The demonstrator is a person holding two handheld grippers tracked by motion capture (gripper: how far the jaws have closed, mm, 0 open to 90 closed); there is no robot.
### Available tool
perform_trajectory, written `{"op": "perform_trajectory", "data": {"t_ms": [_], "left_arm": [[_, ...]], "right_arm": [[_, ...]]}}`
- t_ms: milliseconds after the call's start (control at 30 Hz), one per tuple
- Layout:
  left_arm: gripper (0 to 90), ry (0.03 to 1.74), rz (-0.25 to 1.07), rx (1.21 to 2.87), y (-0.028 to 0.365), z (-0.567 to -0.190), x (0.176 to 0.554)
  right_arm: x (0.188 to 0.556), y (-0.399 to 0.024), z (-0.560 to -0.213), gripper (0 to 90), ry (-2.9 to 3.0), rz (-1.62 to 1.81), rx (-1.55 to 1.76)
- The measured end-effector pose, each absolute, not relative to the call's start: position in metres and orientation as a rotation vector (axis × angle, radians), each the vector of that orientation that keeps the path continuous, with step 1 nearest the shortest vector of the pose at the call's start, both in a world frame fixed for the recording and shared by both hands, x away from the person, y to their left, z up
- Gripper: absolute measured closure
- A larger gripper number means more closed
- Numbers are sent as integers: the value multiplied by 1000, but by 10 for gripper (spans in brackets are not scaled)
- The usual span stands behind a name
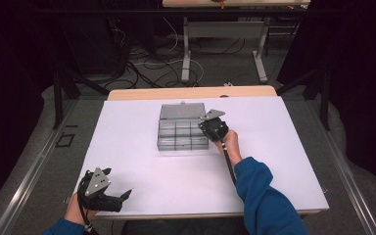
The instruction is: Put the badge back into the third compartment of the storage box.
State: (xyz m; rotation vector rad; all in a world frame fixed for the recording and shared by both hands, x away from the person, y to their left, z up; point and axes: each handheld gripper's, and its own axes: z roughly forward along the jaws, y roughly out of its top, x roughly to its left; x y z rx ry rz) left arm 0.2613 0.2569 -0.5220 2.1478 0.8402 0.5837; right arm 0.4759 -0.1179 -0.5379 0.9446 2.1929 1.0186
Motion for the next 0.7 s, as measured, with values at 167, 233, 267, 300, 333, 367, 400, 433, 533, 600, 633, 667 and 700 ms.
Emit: {"op": "perform_trajectory", "data": {"t_ms": [167, 233, 267, 300, 333, 367, 400, 433, 533, 600, 633, 667, 700], "left_arm": [[14, 842, 588, 2148, 256, -522, 262], [14, 845, 586, 2148, 257, -522, 262], [14, 846, 583, 2149, 257, -522, 262], [14, 849, 585, 2147, 257, -522, 262], [14, 850, 585, 2150, 258, -522, 262], [14, 852, 581, 2144, 258, -522, 262], [14, 854, 580, 2144, 258, -523, 262], [14, 853, 579, 2144, 258, -523, 263], [14, 849, 584, 2152, 257, -522, 262], [14, 853, 583, 2150, 257, -522, 262], [14, 853, 583, 2150, 257, -522, 262], [14, 852, 583, 2149, 257, -522, 262], [14, 852, 582, 2149, 257, -522, 263]], "right_arm": [[480, -115, -541, 874, 2193, 1037, 936], [481, -111, -542, 873, 2209, 1027, 940], [481, -109, -544, 872, 2206, 1037, 944], [482, -108, -545, 869, 2219, 1027, 935], [481, -106, -546, 841, 2217, 1015, 927], [481, -106, -545, 779, 2216, 1019, 922], [482, -107, -543, 752, 2217, 1034, 928], [479, -107, -541, 738, 2214, 1037, 978], [479, -112, -535, 639, 2244, 1085, 948], [477, -113, -530, 567, 2267, 1078, 966], [476, -114, -529, 537, 2287, 1074, 981], [474, -115, -527, 521, 2302, 1077, 983], [473, -116, -526, 484, 2311, 1080, 994]]}}
